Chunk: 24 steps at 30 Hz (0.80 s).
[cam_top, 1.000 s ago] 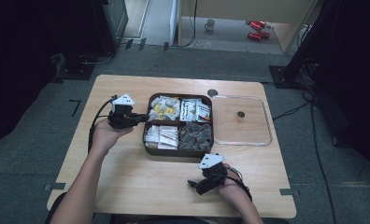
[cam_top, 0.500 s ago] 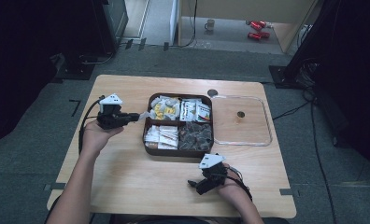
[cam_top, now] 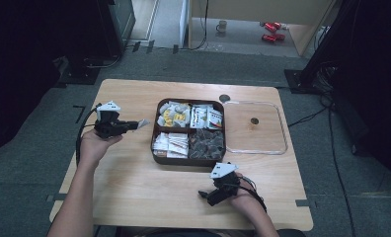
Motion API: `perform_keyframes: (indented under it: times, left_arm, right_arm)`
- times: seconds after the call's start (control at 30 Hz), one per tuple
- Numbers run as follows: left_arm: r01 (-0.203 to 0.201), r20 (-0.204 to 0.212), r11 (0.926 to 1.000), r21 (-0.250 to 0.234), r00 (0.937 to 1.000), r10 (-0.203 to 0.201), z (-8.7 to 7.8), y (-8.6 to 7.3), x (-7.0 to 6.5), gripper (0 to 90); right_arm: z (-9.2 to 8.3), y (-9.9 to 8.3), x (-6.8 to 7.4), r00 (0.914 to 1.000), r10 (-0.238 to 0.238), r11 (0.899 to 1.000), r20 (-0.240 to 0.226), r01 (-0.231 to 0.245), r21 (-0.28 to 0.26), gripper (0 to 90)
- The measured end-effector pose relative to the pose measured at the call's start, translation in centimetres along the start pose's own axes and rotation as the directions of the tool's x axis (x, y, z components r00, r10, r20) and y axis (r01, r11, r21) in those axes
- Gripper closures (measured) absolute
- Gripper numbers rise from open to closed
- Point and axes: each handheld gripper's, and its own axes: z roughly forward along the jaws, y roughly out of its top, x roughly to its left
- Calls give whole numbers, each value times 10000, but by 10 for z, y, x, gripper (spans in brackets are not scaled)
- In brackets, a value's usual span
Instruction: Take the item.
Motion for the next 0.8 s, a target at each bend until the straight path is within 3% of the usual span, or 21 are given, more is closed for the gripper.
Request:
perform_keyframes:
  times: [0.03, 0.33, 0.47, 0.6, 0.73, 0.8]
  left_arm:
    - [183, -47, 9996, 202, 9998, -182, 3, -3, 4, 889]
    - [536, -215, 9963, 674, 9984, -522, 19, -13, 15, 888]
    - [380, -514, 9957, 842, 9981, -337, 28, -16, 15, 886]
    - [298, -499, 9941, 1046, 9984, -246, 33, -18, 14, 886]
    - [-115, -450, 9929, 1181, 9988, 169, 37, -21, 7, 883]
    - [-291, -317, 9886, 1475, 9989, 341, 41, -24, 5, 880]
  right_arm:
    - [0, 0, 0, 10000, -4, 10000, 1, 4, 0, 0]
    - [0, 0, 0, 10000, 2, 10000, -7, -2, 1, 0]
    - [0, 0, 0, 10000, -8, 10000, -5, 8, -2, 0]
    - [0, 0, 0, 10000, -6, 10000, -6, 6, -4, 0]
    - [0, 0, 0, 10000, -9, 10000, -6, 9, -4, 0]
    - [0, 0, 0, 10000, -9, 10000, -7, 9, -3, 0]
